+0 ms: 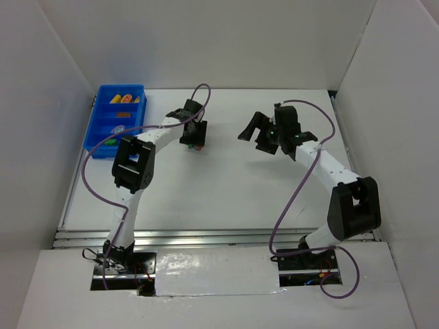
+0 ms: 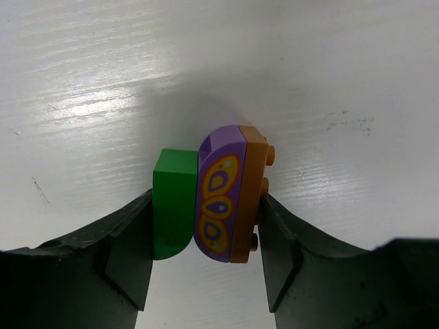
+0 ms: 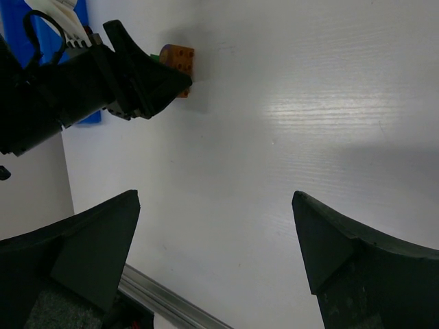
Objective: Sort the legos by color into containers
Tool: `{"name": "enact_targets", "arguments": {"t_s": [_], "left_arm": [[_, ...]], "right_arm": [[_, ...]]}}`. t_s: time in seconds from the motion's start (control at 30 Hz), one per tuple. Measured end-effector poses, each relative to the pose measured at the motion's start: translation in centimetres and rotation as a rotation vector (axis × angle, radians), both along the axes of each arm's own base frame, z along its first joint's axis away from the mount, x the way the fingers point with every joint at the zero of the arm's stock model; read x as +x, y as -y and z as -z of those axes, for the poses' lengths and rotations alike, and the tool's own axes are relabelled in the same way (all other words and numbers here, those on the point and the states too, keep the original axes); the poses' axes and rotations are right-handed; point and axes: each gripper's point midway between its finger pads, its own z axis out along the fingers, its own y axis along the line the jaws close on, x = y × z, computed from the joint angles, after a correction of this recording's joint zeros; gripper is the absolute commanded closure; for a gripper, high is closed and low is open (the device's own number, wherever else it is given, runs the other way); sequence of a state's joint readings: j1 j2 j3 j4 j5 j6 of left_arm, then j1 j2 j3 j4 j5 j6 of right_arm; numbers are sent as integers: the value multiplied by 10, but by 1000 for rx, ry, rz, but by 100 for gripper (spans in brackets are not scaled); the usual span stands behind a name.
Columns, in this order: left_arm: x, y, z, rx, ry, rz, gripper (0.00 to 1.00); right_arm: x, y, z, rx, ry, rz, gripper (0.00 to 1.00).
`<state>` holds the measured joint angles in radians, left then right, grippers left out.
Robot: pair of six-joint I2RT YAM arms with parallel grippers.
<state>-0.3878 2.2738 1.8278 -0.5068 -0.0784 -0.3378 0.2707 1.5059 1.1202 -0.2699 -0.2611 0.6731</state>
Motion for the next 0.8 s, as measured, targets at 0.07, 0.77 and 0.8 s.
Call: {"name": "enact_targets", "arguments": {"t_s": [0.07, 0.77, 0.8], "left_arm": [[0, 0, -1, -1, 0, 1, 75], [-84, 84, -215, -471, 355, 635, 100], [-88, 89, -215, -472, 353, 656, 100]], "right_arm": [[0, -2, 0, 8, 0, -10, 0], [21, -43, -66, 388, -63, -149, 0], [19, -46, -67, 398, -74, -156, 0]]}}
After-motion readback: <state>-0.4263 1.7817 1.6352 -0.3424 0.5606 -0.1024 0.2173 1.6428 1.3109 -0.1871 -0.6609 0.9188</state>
